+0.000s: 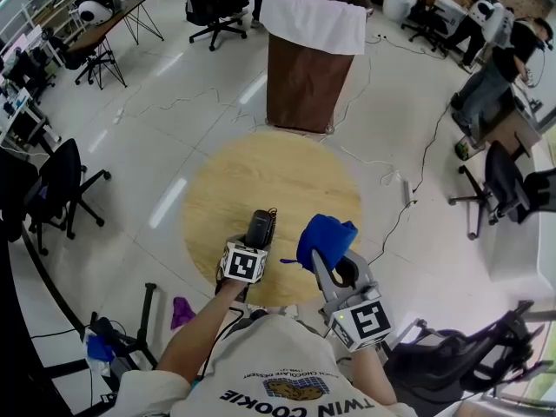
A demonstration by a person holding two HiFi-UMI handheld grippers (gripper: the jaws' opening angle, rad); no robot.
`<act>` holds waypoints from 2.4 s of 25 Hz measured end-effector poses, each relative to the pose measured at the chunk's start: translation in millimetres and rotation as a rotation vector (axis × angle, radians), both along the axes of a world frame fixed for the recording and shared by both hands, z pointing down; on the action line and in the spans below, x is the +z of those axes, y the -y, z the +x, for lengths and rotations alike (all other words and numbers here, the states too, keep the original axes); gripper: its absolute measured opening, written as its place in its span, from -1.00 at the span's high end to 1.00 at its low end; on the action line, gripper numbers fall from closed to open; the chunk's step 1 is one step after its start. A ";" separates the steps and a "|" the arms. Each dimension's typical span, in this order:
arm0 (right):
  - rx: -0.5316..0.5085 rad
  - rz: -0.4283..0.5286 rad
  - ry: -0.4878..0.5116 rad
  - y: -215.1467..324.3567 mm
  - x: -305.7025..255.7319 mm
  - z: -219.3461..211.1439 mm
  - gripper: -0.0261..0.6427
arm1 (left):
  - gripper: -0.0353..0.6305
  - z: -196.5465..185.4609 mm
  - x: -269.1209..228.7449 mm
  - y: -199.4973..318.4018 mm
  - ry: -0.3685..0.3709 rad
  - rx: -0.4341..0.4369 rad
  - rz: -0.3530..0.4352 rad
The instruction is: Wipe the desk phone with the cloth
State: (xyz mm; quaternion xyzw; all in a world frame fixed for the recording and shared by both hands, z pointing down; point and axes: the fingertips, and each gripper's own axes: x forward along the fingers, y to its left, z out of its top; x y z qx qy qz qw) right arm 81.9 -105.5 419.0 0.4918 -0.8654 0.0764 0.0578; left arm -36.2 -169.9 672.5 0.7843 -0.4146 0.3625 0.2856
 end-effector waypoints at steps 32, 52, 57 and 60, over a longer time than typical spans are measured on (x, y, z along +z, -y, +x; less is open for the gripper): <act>0.004 -0.075 0.018 -13.3 23.7 -2.8 0.75 | 0.00 -4.5 19.7 8.3 0.129 -0.001 0.054; -0.016 -0.072 0.021 -17.7 25.0 -8.0 0.75 | -0.21 -5.4 -43.8 13.4 0.030 -0.039 0.263; -0.031 -0.056 0.034 -19.9 20.3 -8.8 0.75 | -0.13 -3.6 -100.7 8.3 -0.098 -0.090 0.408; -0.052 -0.047 0.040 -22.0 18.5 -9.8 0.75 | 0.16 2.9 -133.9 -2.2 -0.156 -0.086 0.486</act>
